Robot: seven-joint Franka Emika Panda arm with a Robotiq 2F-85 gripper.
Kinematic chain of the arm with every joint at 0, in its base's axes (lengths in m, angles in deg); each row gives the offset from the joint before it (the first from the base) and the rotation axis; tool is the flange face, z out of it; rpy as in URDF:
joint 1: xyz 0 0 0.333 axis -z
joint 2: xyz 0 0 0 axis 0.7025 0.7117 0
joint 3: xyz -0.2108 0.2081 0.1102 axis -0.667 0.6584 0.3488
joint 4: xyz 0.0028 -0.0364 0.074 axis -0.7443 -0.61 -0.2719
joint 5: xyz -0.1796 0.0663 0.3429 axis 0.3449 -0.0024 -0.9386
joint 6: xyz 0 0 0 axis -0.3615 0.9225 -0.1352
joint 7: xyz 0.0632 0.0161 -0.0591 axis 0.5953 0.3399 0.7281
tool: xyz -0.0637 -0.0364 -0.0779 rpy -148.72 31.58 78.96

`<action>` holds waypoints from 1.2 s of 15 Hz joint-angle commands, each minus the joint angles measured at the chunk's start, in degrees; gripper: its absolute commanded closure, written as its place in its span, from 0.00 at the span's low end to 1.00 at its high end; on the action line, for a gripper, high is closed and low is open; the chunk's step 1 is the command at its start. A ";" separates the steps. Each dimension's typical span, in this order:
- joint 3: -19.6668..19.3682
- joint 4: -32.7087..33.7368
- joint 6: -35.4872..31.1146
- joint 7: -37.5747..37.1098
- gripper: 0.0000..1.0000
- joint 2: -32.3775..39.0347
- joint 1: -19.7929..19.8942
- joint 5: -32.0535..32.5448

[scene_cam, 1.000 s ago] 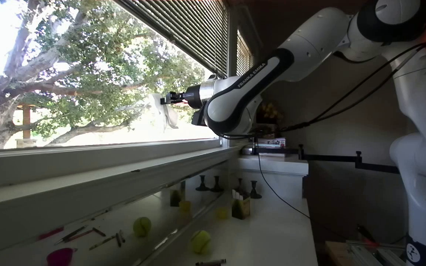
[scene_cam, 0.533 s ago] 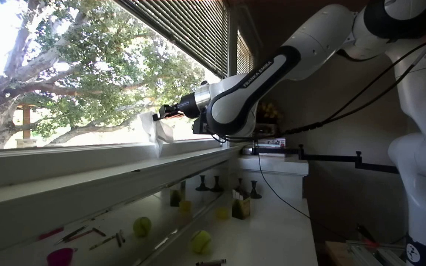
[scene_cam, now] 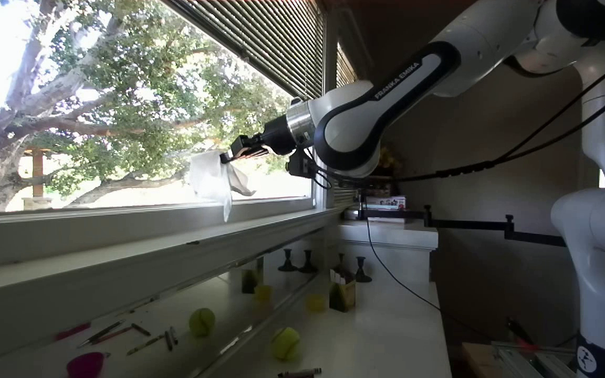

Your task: Use the tissue to wipe the window

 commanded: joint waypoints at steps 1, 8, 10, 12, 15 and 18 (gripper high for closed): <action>0.14 -6.22 7.92 -7.74 1.00 -8.94 -1.04 7.61; -14.50 -11.87 23.54 -8.81 1.00 -18.35 -22.90 7.16; -18.82 -13.04 27.85 -6.37 1.00 -20.53 -25.78 6.44; -22.05 -13.74 31.25 -5.23 1.00 -21.69 -26.19 6.95; -25.51 -14.62 36.31 -4.26 1.00 -22.98 -25.44 7.47; -27.77 -15.57 39.17 -4.88 1.00 -22.43 -24.21 8.10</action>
